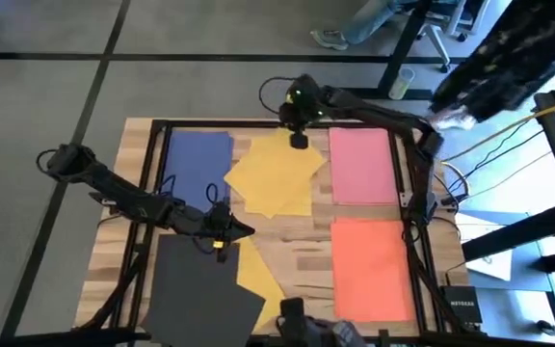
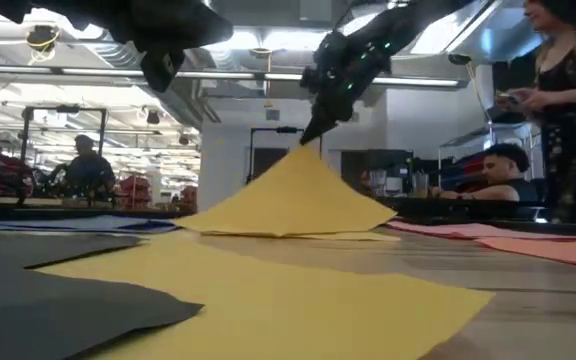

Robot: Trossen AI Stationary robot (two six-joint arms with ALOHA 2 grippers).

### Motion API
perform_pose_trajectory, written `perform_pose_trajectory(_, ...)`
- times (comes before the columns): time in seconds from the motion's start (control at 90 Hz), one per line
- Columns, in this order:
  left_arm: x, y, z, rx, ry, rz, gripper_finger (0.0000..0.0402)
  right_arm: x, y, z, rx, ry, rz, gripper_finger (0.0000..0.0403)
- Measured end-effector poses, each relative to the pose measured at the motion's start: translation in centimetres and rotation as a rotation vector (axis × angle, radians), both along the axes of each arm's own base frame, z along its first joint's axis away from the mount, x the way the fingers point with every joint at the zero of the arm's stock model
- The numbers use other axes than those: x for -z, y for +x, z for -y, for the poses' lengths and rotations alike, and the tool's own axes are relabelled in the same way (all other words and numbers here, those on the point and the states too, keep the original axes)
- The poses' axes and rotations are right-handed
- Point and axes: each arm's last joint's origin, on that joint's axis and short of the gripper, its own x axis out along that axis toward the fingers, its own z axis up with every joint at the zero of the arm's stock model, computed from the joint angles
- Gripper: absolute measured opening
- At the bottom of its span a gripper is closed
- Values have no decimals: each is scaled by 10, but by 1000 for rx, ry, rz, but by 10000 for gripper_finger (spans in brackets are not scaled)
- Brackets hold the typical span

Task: Organize paper
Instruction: Stack the yellow paper on top of the top yellow paper

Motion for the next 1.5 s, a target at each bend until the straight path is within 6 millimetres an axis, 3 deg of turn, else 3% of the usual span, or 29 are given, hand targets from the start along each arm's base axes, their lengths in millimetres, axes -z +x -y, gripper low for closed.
perform_pose_trajectory(0.178,0,0,0,0,2,-4,0,17,16,16,-141,-37,-87,0)
perform_pose_trajectory(0.344,2,0,-1,-18,14,-22,0,18,29,27,-266,-115,-78,0)
perform_pose_trajectory(0.533,3,1,-7,-45,14,-28,0,14,33,28,-395,-170,-34,0)
perform_pose_trajectory(0.678,4,2,-11,-64,17,-39,0,16,31,25,-433,-116,-31,0)
perform_pose_trajectory(0.811,4,3,-14,-74,18,-44,0,16,32,22,-411,-102,-44,0)
perform_pose_trajectory(1.011,5,3,-14,-73,19,-47,0,13,43,20,-233,-180,-73,13)
perform_pose_trajectory(1.5,9,2,-15,-80,8,-85,0,7,57,-14,-198,-133,-93,132)
